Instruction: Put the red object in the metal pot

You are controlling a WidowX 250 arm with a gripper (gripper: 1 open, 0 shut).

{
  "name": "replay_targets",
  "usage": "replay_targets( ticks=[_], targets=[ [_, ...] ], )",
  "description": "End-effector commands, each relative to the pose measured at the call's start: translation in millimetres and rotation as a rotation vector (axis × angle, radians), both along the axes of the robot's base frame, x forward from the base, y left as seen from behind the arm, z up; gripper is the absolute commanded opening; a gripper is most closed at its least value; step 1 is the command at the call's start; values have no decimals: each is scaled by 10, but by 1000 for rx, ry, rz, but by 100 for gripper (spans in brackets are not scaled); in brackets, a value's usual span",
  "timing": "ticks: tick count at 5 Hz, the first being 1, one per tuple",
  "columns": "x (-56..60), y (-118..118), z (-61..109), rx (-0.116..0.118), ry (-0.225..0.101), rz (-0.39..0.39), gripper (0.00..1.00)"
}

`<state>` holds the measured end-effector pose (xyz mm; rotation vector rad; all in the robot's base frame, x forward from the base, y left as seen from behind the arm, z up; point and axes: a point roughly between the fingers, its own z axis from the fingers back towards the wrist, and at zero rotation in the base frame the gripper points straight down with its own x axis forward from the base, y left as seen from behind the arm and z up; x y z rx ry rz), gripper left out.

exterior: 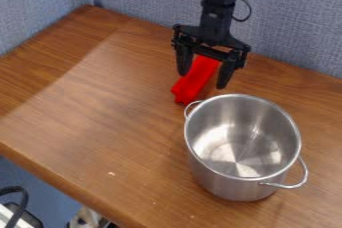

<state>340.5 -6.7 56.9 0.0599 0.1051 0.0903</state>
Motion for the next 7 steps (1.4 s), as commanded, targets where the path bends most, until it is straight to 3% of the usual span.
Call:
replay_targets(
  ticks=[1, 2, 3, 6, 7],
  targets=[
    [23, 118, 234, -11, -57, -27, 100],
    [-18, 51, 325, -40, -47, -72, 100],
    [-17, 154, 218, -37, -34, -85, 100],
    [-38, 223, -168, -36, -11, 6, 100],
    [-102, 165, -188, -38, -12, -15, 0]
  ],
)
